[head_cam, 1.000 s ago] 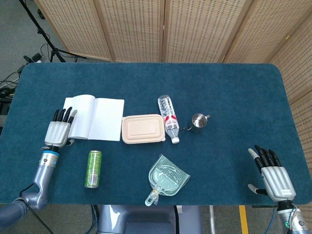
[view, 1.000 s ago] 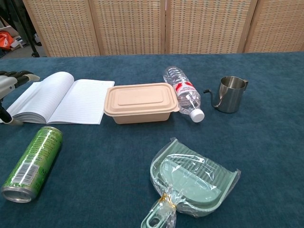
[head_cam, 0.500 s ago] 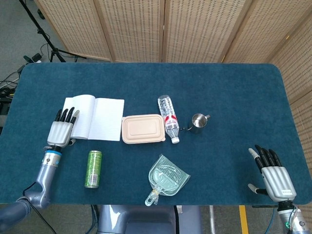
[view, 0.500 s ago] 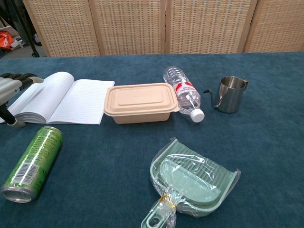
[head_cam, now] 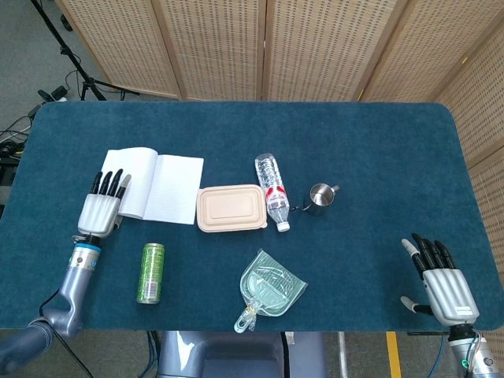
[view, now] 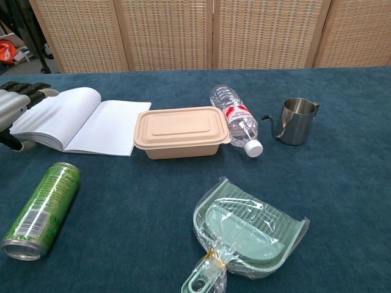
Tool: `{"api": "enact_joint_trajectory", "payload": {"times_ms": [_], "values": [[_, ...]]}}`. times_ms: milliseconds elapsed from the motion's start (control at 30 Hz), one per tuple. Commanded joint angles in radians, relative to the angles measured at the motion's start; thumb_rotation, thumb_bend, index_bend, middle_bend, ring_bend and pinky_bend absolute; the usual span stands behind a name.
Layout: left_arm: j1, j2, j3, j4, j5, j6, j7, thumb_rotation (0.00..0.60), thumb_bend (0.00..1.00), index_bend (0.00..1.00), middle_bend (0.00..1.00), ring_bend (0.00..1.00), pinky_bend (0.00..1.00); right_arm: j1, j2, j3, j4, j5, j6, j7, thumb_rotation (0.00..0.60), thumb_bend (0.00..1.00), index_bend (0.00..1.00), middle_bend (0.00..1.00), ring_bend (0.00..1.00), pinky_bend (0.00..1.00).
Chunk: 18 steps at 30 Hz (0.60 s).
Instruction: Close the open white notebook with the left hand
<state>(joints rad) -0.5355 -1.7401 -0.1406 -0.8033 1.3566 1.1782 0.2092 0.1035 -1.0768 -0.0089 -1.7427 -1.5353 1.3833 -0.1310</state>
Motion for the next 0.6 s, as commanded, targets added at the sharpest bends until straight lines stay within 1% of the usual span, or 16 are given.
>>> {"api": "enact_joint_trajectory", "payload": {"times_ms": [33,133,267,300,467,533,600], "values": [[0.001,-0.029,0.018,0.056,0.076,0.119,-0.065,0.6,0.27,0.0,0.0,0.0,0.0,0.0,0.0,0.0,0.0,0.0,0.0,-0.001,0.6,0.0,0.0,0.0,0.0,0.0],[0.0,-0.053,0.021,0.103,0.113,0.19,-0.124,0.6,0.27,0.0,0.0,0.0,0.0,0.0,0.0,0.0,0.0,0.0,0.001,0.0,0.6,0.0,0.0,0.0,0.0,0.0],[-0.003,-0.079,0.011,0.146,0.125,0.235,-0.178,0.6,0.26,0.0,0.0,0.0,0.0,-0.002,0.001,0.0,-0.001,-0.002,0.003,0.001,0.6,0.0,0.0,0.0,0.0,0.0],[-0.005,-0.085,0.007,0.155,0.128,0.251,-0.195,0.6,0.24,0.0,0.0,0.0,0.0,-0.002,0.002,0.0,-0.002,-0.002,0.004,0.002,0.6,0.0,0.0,0.0,0.0,0.0],[-0.012,-0.103,-0.011,0.164,0.144,0.33,-0.259,0.6,0.06,0.0,0.0,0.0,0.0,-0.002,0.003,0.0,-0.002,0.0,0.002,0.003,0.6,0.0,0.0,0.0,0.0,0.0],[-0.015,-0.107,-0.017,0.161,0.15,0.354,-0.278,0.6,0.01,0.0,0.0,0.0,0.0,-0.001,0.003,-0.001,-0.002,-0.001,0.001,0.002,0.6,0.0,0.0,0.0,0.0,0.0],[-0.018,-0.11,-0.022,0.155,0.154,0.374,-0.292,0.6,0.0,0.0,0.0,0.0,0.0,-0.001,0.003,0.0,-0.004,-0.002,0.002,0.002,0.6,0.0,0.0,0.0,0.0,0.0]]}}
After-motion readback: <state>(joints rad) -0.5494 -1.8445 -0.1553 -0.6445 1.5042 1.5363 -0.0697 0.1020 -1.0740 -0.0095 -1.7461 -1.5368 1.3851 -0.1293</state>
